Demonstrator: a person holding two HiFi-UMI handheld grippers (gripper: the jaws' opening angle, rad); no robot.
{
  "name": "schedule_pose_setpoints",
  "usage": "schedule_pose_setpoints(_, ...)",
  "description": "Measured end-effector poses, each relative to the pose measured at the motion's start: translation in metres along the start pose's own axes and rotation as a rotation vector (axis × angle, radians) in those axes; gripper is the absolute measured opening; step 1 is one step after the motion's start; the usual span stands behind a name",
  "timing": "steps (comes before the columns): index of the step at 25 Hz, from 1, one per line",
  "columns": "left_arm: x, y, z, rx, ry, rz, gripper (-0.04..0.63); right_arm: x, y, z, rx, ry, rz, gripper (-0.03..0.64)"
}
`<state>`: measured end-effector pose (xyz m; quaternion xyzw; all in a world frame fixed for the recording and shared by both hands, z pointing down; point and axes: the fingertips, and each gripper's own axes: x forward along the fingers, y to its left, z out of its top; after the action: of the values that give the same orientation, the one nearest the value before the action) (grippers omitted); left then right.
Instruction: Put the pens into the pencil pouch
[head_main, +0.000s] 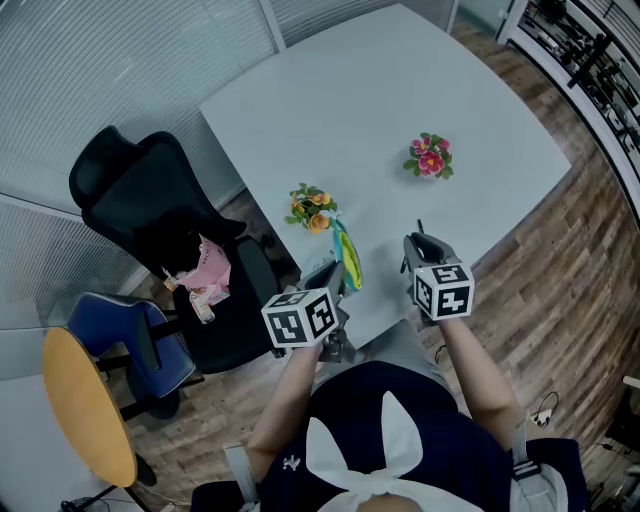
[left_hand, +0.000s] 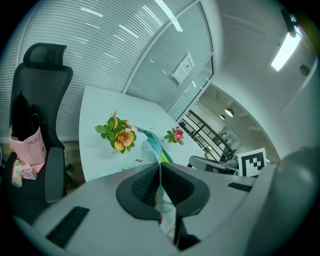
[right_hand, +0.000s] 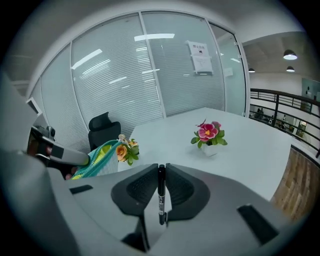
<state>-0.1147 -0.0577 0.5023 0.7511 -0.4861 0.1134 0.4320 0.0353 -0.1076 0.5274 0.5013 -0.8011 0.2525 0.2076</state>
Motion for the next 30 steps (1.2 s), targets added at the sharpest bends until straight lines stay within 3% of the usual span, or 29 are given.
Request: schedule_pose_setpoints(30,-0.008,0.013,-0.009,-0.03,0.008,-0.017,0.029,-0.081,0.067,0.107,0.06,-0.303,0.161,0.052)
